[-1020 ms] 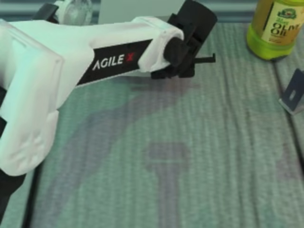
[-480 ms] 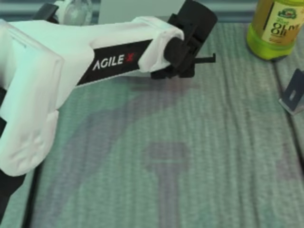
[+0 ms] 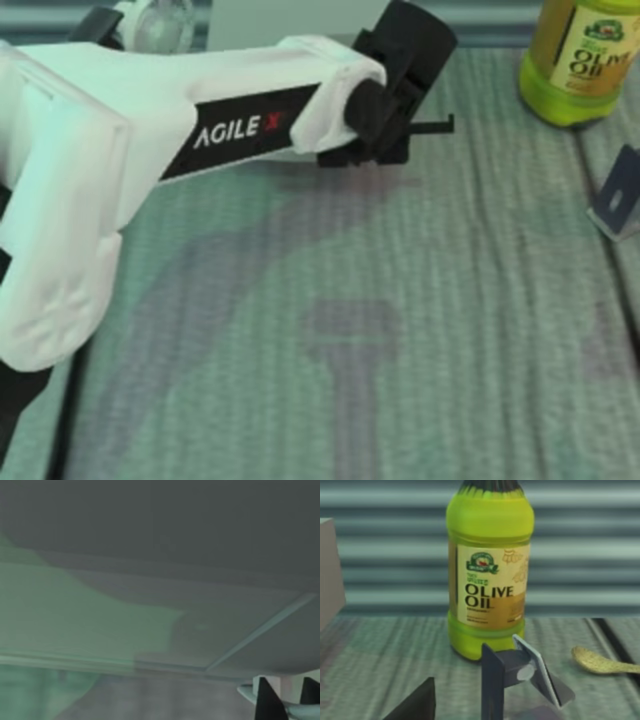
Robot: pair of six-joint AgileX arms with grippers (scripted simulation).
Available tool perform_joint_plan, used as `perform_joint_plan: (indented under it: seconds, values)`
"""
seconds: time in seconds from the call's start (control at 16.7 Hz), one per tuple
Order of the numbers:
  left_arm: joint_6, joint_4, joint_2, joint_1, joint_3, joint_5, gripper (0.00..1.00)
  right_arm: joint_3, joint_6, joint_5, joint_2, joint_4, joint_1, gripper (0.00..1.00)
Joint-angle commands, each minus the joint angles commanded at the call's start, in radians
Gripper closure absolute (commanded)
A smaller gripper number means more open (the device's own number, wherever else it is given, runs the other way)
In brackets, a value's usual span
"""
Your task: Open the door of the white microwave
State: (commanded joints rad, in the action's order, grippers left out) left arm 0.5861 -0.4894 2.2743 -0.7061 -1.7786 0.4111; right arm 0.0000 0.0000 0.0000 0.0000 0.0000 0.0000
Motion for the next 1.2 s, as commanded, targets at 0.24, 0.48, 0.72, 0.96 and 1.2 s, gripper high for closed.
perform_joint_plan:
  seconds: [0.24, 0.48, 0.72, 0.96, 1.2]
  values:
    - [-0.036, 0.042, -0.043, 0.007, 0.052, -0.017, 1.00, 0.000, 0.000, 0.000, 0.000, 0.000, 0.000, 0.00]
    - [-0.045, 0.047, -0.048, 0.009, 0.067, -0.020, 1.00, 0.000, 0.000, 0.000, 0.000, 0.000, 0.000, 0.00]
    - [-0.045, 0.047, -0.048, 0.009, 0.067, -0.020, 1.00, 0.000, 0.000, 0.000, 0.000, 0.000, 0.000, 0.00]
    - [-0.045, 0.047, -0.048, 0.009, 0.067, -0.020, 1.00, 0.000, 0.000, 0.000, 0.000, 0.000, 0.000, 0.00]
    - [-0.045, 0.047, -0.048, 0.009, 0.067, -0.020, 1.00, 0.000, 0.000, 0.000, 0.000, 0.000, 0.000, 0.00]
